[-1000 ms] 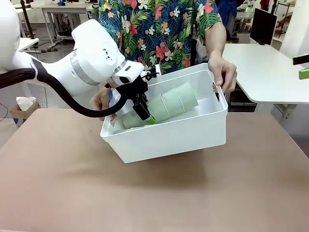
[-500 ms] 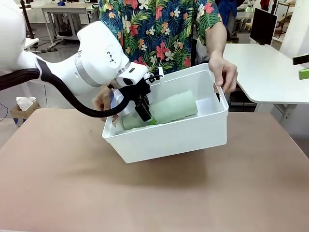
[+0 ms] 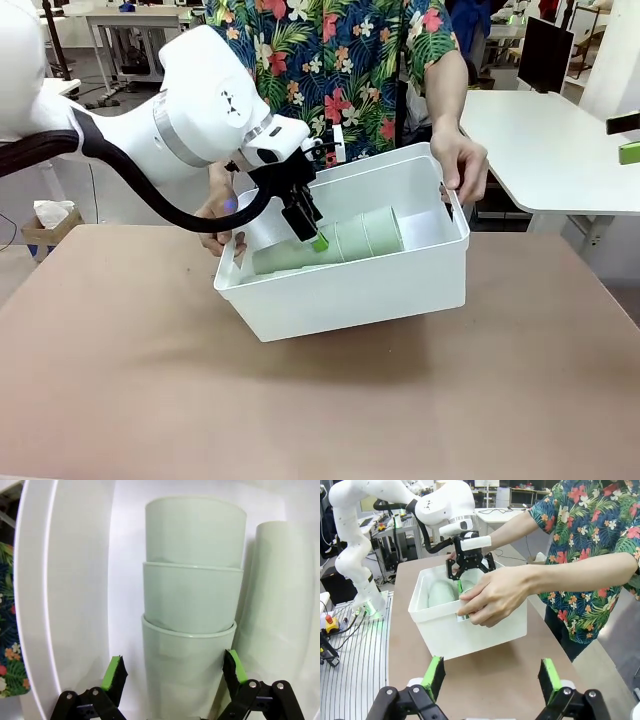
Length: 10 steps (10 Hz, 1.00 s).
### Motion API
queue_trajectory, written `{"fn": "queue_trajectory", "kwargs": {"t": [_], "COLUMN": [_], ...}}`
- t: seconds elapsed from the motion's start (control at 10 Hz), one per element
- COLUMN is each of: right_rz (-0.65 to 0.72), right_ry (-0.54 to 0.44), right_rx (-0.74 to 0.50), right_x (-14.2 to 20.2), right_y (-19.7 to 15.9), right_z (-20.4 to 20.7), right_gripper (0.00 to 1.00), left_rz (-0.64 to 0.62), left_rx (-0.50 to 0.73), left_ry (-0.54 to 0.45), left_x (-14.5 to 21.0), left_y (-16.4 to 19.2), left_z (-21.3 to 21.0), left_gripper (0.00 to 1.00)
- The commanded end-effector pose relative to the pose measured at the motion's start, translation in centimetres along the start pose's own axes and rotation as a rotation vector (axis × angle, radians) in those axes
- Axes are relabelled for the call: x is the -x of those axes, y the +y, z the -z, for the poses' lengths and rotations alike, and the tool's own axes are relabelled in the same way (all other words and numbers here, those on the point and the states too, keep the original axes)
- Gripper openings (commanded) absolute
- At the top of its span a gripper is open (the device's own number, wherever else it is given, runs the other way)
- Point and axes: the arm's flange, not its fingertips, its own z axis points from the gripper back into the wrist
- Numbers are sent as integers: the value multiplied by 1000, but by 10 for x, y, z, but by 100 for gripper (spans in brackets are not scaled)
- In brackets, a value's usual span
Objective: Stack the cups and store them in the basket.
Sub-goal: Place the stack of Reusable plastic cups into the Pantry Basket.
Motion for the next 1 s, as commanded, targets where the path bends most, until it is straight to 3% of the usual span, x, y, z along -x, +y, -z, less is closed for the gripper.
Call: {"fn": "queue_trajectory", "kwargs": {"t": [0.0, 0.3, 0.5, 0.7, 0.9], "right_rz": [2, 2, 2, 2, 2], "right_ry": [-24, -24, -24, -24, -24], "right_rx": [2, 2, 2, 2, 2], "right_x": [-4, -4, -4, -4, -4], "right_y": [-2, -2, -2, -2, -2], "right_z": [0, 0, 0, 0, 0], "right_gripper": [100, 100, 100, 100, 100], "left_rz": [-2, 20, 68, 101, 75], "left_rx": [-14, -15, -22, -25, -64], "left_ry": [26, -37, -75, -130, -247], "left_x": [-5, -8, 3, 28, 72], "left_y": [-21, -44, -59, -60, -62], "left_z": [-34, -115, -191, -261, -321], "left_gripper": [100, 100, 100, 100, 100]}}
